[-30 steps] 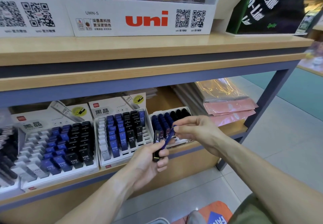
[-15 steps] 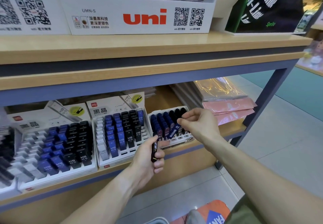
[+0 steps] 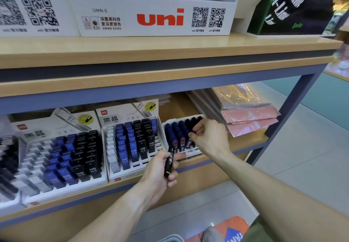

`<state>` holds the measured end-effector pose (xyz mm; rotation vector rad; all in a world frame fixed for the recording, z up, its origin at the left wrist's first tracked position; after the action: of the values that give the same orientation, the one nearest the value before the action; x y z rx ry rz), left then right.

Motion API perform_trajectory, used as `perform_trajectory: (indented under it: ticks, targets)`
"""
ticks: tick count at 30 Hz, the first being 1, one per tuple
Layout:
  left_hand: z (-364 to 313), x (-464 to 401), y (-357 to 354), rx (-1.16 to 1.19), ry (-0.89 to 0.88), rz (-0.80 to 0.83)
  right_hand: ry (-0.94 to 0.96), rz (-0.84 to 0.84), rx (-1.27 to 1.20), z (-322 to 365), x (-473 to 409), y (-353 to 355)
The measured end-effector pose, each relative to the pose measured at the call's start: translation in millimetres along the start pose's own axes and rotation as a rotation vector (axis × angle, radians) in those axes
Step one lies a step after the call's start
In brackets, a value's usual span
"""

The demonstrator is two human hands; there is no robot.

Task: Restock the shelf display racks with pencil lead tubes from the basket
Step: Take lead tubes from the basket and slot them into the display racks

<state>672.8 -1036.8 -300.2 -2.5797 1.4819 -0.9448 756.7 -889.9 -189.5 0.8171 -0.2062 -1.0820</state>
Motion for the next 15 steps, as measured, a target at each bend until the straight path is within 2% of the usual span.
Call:
perform_trajectory:
  ticks: [15]
  targets:
    - [-0.6, 1.4, 4.9, 0.005, -0.014, -0.026, 0.068, 0.02, 0.093, 10.4, 2.9, -0.9]
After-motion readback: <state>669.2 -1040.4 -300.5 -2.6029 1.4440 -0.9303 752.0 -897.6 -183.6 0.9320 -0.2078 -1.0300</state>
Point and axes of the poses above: each hand's wrist, its own x-axis away from the middle knuckle, its own y-axis out of the back of the hand, z = x × y, the point moved 9 cm from there along -x, towards the middle knuckle, and after that the axes turned 9 degrees about -x, right-handed, at the moved point
